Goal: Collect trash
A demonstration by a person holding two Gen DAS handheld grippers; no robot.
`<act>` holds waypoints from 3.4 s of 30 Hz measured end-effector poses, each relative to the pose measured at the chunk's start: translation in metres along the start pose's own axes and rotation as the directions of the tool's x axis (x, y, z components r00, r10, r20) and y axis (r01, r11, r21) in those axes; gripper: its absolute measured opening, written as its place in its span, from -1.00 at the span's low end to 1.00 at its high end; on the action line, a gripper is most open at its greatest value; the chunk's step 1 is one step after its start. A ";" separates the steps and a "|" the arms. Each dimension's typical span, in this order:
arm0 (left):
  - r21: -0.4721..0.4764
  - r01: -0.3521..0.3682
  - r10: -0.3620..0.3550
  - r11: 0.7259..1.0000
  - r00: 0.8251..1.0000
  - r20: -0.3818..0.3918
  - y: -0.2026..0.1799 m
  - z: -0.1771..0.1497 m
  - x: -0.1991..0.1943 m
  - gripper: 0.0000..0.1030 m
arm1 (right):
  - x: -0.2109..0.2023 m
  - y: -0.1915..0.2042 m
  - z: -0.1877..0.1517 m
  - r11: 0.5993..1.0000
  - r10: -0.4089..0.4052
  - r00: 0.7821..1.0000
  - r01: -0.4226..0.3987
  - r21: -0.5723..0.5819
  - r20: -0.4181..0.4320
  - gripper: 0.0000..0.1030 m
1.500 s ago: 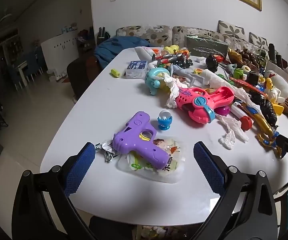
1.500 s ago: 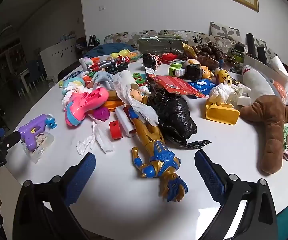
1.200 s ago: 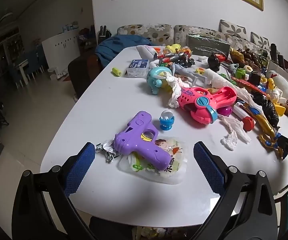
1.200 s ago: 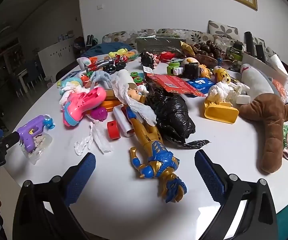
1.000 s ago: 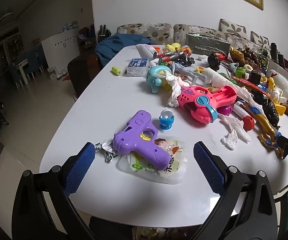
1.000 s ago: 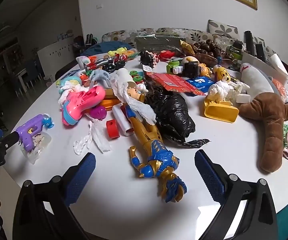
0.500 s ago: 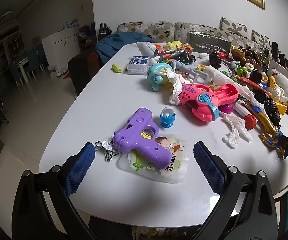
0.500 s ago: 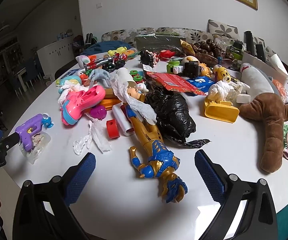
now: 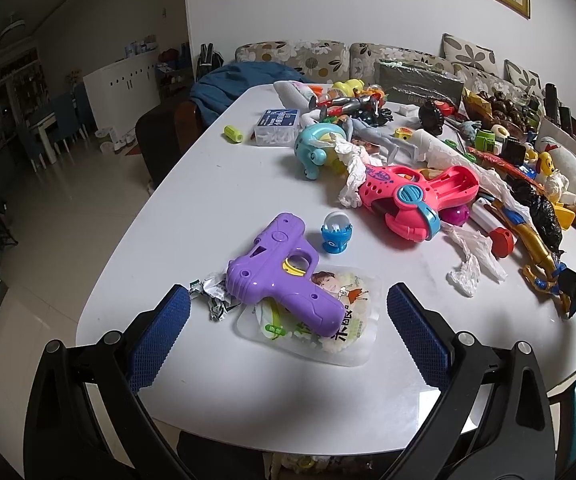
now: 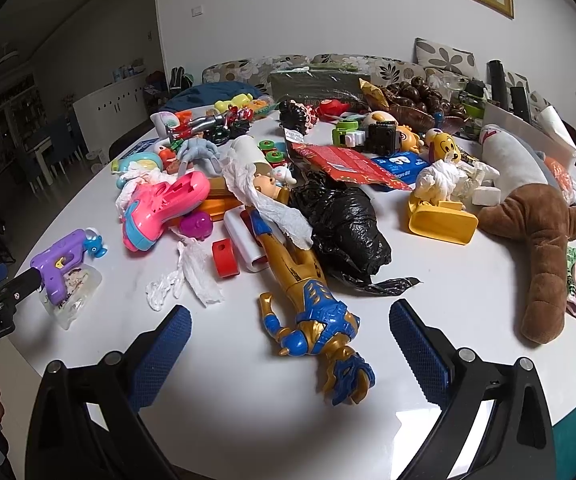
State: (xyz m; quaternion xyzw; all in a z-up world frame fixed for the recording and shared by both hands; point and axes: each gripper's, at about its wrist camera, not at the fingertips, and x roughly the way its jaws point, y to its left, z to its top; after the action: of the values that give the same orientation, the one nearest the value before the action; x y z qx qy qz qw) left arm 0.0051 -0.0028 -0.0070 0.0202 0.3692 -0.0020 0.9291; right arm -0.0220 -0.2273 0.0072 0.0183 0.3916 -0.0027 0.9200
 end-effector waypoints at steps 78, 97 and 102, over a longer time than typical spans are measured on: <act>0.091 0.092 -0.097 0.992 0.994 0.050 0.028 0.007 0.005 0.87 | 0.022 -0.054 0.036 0.939 0.343 0.930 -0.344 0.015 -0.131 -0.39; 0.158 0.215 -0.200 0.964 0.975 -0.100 0.026 0.065 0.057 -0.06 | -0.003 -0.028 0.045 0.880 0.475 0.879 -0.475 0.013 -0.045 -0.38; 0.127 0.242 -0.249 0.962 0.968 0.040 0.026 0.084 -0.008 -0.06 | -0.008 -0.016 0.054 0.868 0.497 0.868 -0.497 0.002 -0.021 -0.38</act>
State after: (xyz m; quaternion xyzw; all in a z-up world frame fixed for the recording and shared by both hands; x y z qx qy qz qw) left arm 0.0576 0.0202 0.0601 0.0306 0.3422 -0.1402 0.9286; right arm 0.0112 -0.2450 0.0499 0.1167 0.3831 0.2349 0.8857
